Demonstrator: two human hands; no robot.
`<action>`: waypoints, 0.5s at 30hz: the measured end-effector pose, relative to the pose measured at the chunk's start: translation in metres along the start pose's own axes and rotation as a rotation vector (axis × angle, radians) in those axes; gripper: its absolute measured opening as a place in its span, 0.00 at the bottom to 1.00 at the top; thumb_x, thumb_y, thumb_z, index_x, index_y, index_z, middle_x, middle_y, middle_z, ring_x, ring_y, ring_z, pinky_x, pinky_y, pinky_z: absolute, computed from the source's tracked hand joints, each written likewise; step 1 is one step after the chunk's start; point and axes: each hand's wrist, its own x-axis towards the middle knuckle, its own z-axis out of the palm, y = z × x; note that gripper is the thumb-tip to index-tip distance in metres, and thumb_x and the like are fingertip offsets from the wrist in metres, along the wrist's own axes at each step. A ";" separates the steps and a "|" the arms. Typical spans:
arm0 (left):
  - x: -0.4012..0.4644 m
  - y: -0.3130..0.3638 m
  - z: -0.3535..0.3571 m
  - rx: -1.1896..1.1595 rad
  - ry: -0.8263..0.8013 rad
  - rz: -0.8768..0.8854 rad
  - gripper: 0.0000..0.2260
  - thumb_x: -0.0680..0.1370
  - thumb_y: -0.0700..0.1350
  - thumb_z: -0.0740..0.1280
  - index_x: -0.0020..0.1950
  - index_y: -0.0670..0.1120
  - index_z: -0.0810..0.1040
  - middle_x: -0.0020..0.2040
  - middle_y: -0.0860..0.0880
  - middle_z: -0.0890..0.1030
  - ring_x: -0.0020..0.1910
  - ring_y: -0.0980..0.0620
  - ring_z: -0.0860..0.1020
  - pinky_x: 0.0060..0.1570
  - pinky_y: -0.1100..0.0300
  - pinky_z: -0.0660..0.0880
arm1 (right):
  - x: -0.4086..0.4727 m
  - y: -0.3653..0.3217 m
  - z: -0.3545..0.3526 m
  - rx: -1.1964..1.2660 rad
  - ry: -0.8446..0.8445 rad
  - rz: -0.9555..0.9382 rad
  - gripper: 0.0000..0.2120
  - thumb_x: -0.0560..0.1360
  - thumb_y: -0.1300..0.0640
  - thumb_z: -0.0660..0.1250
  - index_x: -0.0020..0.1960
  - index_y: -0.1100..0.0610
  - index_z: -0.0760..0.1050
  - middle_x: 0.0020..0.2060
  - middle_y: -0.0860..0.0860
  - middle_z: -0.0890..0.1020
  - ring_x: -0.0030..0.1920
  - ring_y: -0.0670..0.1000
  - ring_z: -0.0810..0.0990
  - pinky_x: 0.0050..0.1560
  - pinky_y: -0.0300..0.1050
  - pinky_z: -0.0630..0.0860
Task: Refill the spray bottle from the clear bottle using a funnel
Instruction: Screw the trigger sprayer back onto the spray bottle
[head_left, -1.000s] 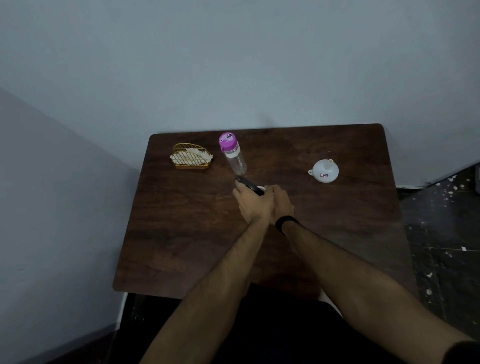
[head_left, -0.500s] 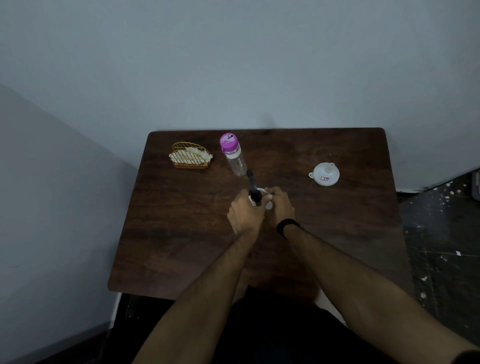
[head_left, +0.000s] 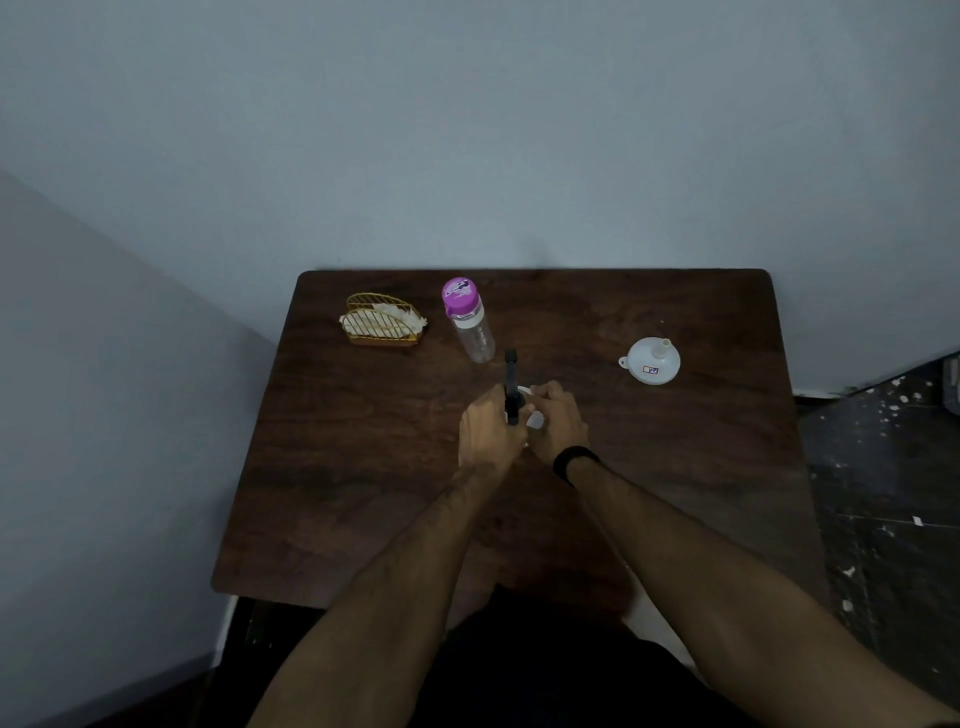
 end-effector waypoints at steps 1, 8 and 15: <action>0.000 0.000 -0.001 -0.002 -0.001 0.019 0.11 0.76 0.47 0.71 0.55 0.42 0.80 0.48 0.39 0.83 0.48 0.41 0.81 0.50 0.49 0.77 | 0.001 0.000 0.000 0.004 0.008 0.002 0.13 0.78 0.50 0.62 0.60 0.51 0.77 0.60 0.51 0.72 0.63 0.55 0.69 0.58 0.58 0.71; -0.002 -0.003 -0.006 -0.095 0.022 0.040 0.10 0.76 0.44 0.72 0.55 0.42 0.80 0.48 0.41 0.84 0.49 0.43 0.81 0.50 0.54 0.76 | 0.009 0.001 0.004 -0.026 -0.018 -0.042 0.18 0.77 0.45 0.63 0.64 0.50 0.77 0.63 0.49 0.71 0.64 0.54 0.68 0.56 0.55 0.72; -0.001 -0.003 -0.006 -0.041 -0.010 0.073 0.11 0.75 0.42 0.73 0.56 0.41 0.80 0.48 0.40 0.83 0.49 0.42 0.82 0.50 0.52 0.77 | 0.006 0.010 0.010 -0.084 0.010 -0.040 0.14 0.79 0.49 0.60 0.62 0.49 0.78 0.62 0.49 0.72 0.62 0.54 0.69 0.54 0.55 0.73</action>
